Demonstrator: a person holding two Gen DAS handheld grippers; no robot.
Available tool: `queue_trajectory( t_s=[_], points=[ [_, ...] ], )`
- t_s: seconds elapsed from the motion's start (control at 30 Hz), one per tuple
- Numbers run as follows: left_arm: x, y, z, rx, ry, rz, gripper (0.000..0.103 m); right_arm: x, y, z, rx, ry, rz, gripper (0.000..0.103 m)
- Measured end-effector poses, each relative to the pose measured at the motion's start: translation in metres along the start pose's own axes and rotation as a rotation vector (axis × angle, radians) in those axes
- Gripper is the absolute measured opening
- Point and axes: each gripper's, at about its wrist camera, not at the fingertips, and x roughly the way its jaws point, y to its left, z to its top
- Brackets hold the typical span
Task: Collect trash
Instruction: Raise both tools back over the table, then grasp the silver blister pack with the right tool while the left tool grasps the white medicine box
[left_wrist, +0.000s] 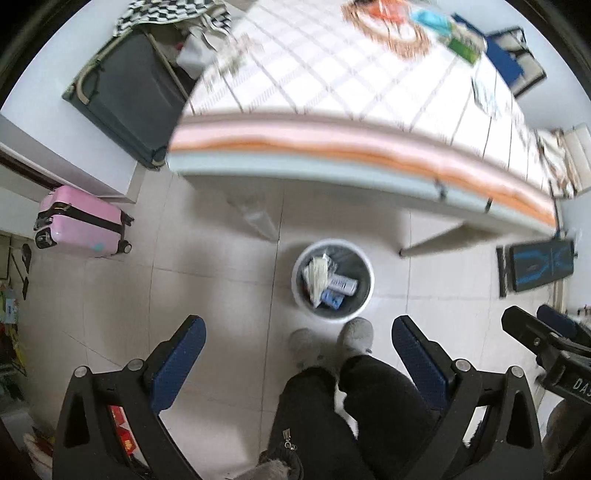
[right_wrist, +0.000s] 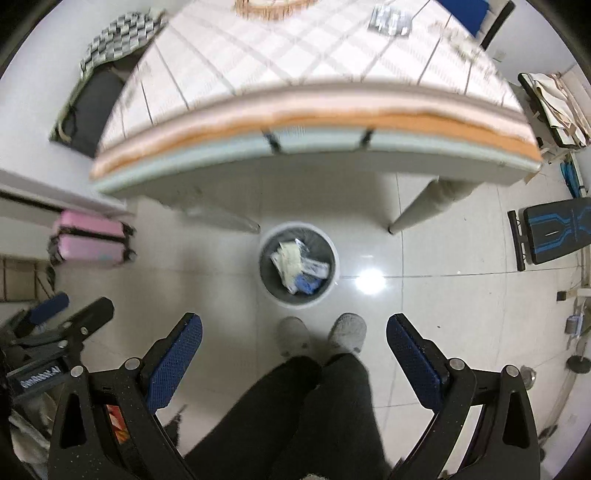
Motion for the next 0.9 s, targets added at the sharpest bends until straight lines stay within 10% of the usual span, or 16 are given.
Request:
queue_trajectory(
  t_s=[0.37, 0.7, 0.9],
  points=[
    [-0.010, -0.054, 0.142, 0.010, -0.183, 0.121, 0.103, -0.058, -0.053, 0.179, 0.199, -0.112, -0.002, 0.101],
    [0.085, -0.105, 0.262, -0.036, 0.019, 0.209, 0.103, 0.074, -0.135, 0.380, 0.284, 0.020, -0.152, 0.101],
    [0.089, -0.127, 0.295, -0.008, 0.035, 0.227, 0.103, 0.089, -0.108, 0.401, 0.143, 0.029, -0.210, 0.067]
  ],
)
